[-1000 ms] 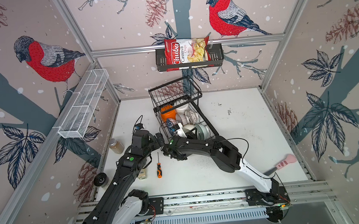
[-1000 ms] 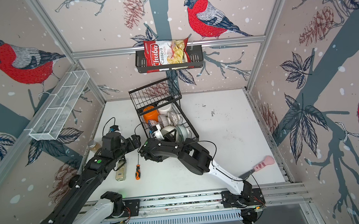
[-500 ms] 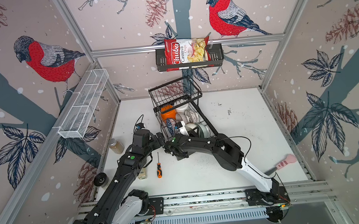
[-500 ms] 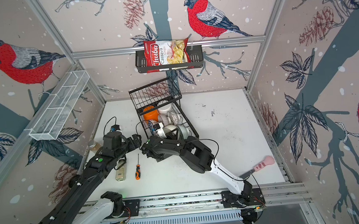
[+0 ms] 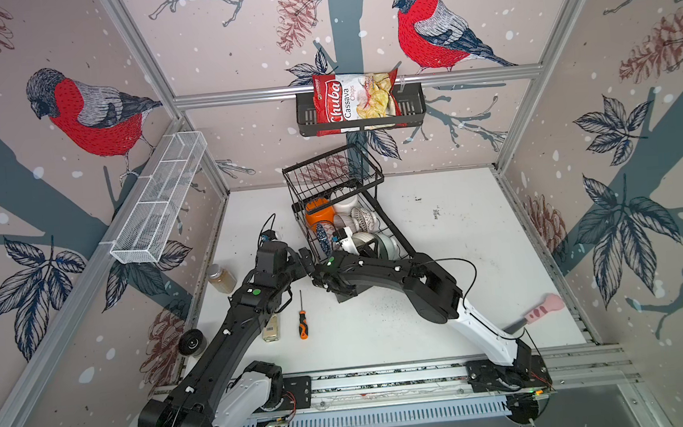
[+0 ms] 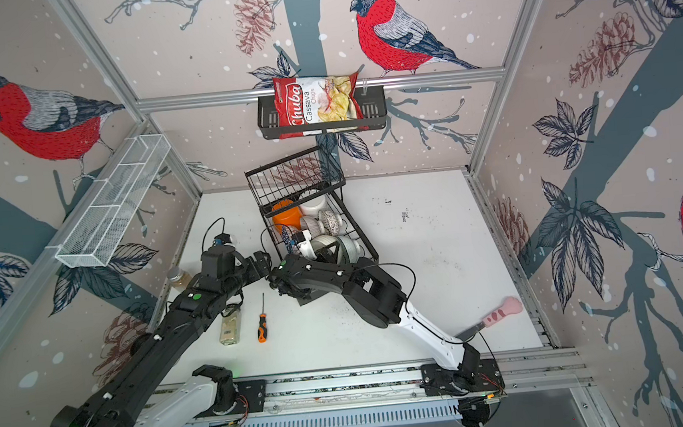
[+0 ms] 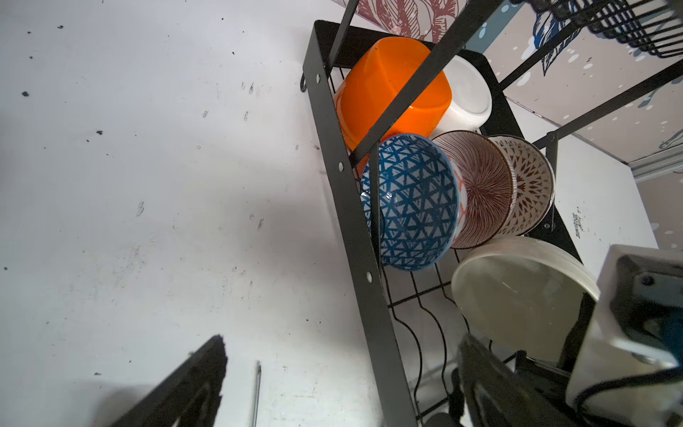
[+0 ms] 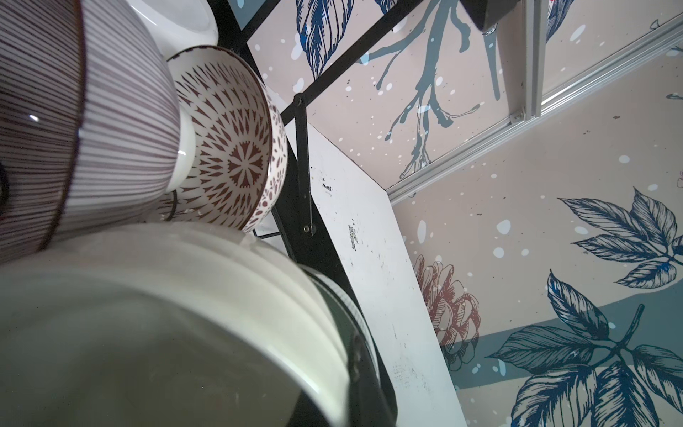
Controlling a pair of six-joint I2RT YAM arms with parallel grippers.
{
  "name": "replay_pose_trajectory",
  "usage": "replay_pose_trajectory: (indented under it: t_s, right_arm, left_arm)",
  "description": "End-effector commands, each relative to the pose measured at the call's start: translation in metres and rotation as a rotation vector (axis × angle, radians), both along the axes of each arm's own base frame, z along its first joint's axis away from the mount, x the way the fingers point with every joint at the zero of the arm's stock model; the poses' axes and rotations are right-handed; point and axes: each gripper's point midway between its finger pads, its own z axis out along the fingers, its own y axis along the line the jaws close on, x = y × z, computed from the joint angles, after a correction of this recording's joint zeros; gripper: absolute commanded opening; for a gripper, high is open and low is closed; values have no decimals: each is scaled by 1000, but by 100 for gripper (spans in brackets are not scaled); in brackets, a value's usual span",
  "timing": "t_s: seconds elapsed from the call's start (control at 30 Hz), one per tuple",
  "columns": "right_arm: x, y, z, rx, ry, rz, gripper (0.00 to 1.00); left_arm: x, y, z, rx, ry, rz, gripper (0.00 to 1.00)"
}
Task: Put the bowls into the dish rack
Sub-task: 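Lower the cream bowl into the slot beside the teal bowl with the right gripper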
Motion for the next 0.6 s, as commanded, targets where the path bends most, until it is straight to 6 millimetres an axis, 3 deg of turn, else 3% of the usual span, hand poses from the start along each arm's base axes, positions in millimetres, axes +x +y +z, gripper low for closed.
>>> replay_pose_trajectory:
  t_s: [0.0, 0.33, 0.57]
  right_arm:
    - [-4, 0, -26, 64, 117, -38, 0]
    - [2, 2, -11, 73, 60, -27, 0]
    - [-3, 1, -33, 44, 107, -34, 0]
  left_arm:
    - [7, -7, 8, -27, -34, -26, 96]
    - [9, -6, 10, -31, -50, -22, 96]
    - [8, -6, 7, -27, -48, -22, 96]
